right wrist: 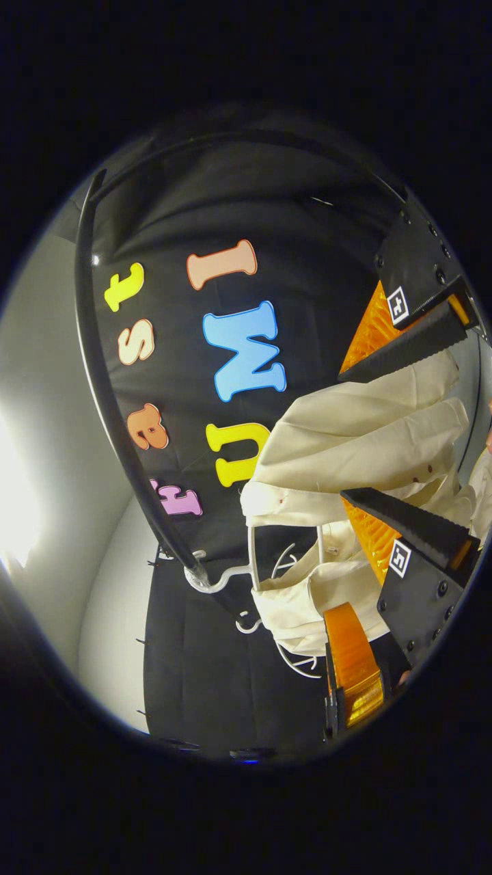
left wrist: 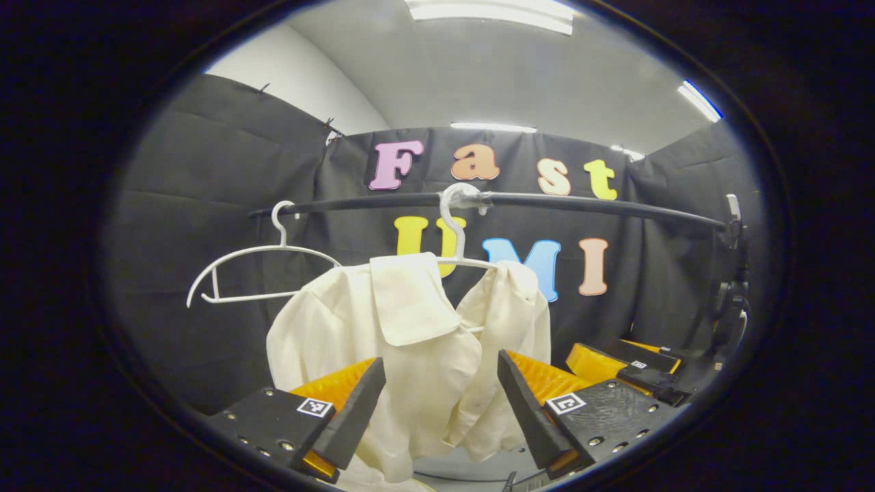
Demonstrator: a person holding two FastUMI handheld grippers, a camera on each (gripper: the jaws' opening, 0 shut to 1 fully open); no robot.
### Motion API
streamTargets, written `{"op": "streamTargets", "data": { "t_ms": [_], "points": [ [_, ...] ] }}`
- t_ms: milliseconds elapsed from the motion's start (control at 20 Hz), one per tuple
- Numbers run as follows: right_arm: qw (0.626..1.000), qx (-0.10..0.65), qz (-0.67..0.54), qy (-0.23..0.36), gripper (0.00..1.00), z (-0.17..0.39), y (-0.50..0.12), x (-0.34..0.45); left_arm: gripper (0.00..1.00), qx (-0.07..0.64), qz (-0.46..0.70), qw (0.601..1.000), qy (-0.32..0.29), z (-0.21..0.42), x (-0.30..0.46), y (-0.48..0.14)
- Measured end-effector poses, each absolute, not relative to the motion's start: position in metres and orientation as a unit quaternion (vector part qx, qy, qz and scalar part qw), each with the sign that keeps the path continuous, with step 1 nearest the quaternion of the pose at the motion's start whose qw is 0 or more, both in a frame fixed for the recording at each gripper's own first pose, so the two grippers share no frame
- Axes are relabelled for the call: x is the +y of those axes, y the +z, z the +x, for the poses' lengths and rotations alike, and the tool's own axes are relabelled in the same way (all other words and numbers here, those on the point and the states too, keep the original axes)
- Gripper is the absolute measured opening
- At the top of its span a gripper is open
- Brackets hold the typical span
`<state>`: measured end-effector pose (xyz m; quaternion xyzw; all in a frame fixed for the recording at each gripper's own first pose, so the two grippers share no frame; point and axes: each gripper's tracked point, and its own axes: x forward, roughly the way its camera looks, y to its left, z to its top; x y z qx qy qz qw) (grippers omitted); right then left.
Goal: Grasp the clothes on the hanger with both hands and then place them into the laundry hamper below.
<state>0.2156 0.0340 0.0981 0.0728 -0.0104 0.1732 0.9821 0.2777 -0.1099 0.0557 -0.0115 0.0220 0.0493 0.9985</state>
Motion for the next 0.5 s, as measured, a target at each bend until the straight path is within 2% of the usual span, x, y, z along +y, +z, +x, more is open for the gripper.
{"op": "streamTargets", "data": {
  "t_ms": [50, 100, 350, 450, 500],
  "points": [
    [0.982, -0.009, 0.073, 0.176, 0.98, 0.221, 0.095, 0.033, 0.97, 0.024, -0.014, 0.998, 0.057, 0.286, -0.11, 0.053],
    [0.981, -0.009, 0.072, 0.178, 0.98, 0.225, 0.092, 0.031, 0.99, 0.024, -0.018, 0.997, 0.064, 0.294, -0.113, 0.049],
    [0.98, -0.002, 0.063, 0.188, 0.98, 0.241, 0.08, 0.026, 0.97, 0.035, -0.015, 0.993, 0.113, 0.328, -0.109, 0.034],
    [0.979, 0.003, 0.065, 0.192, 0.98, 0.245, 0.076, 0.025, 0.99, 0.042, -0.015, 0.99, 0.135, 0.337, -0.104, 0.028],
    [0.979, 0.005, 0.066, 0.194, 0.98, 0.247, 0.075, 0.025, 0.97, 0.045, -0.014, 0.988, 0.147, 0.342, -0.1, 0.023]
  ]
}}
